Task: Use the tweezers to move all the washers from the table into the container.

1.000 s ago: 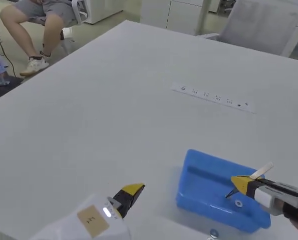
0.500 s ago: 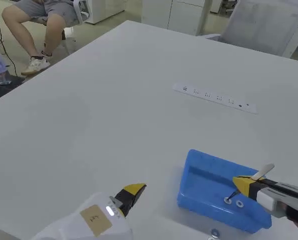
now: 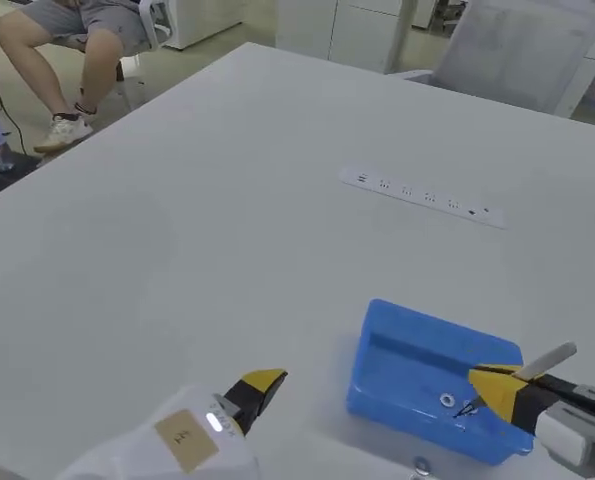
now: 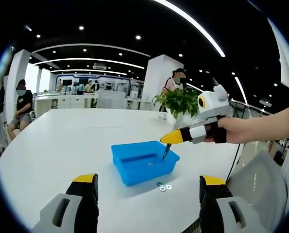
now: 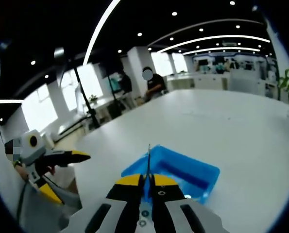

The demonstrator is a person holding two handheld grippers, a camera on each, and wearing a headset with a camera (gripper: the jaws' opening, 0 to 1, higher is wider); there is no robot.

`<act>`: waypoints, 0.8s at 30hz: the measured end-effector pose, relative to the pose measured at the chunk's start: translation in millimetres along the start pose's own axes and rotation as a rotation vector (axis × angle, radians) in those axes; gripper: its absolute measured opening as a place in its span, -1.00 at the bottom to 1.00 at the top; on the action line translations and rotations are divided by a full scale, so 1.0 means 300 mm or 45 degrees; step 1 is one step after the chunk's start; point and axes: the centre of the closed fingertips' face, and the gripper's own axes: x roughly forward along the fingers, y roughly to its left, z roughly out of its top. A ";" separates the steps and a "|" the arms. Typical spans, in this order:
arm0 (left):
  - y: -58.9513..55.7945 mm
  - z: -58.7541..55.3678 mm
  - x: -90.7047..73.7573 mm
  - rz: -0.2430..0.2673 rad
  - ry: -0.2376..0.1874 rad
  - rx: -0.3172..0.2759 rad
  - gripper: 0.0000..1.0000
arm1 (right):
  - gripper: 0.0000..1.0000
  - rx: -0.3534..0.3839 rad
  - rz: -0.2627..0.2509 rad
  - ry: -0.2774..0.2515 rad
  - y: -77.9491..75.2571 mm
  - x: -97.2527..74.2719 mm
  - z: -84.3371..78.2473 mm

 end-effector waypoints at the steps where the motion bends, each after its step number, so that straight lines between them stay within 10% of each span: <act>1: -0.001 0.000 0.000 -0.001 0.000 0.000 0.74 | -0.92 0.006 0.008 0.007 0.006 -0.001 -0.010; 15: -0.004 0.003 -0.001 -0.003 -0.001 0.007 0.74 | -0.92 0.024 0.020 0.140 0.013 0.052 -0.199; 24: -0.005 0.026 -0.007 -0.008 -0.051 -0.017 0.79 | -0.92 0.013 0.007 0.169 -0.020 0.055 -0.223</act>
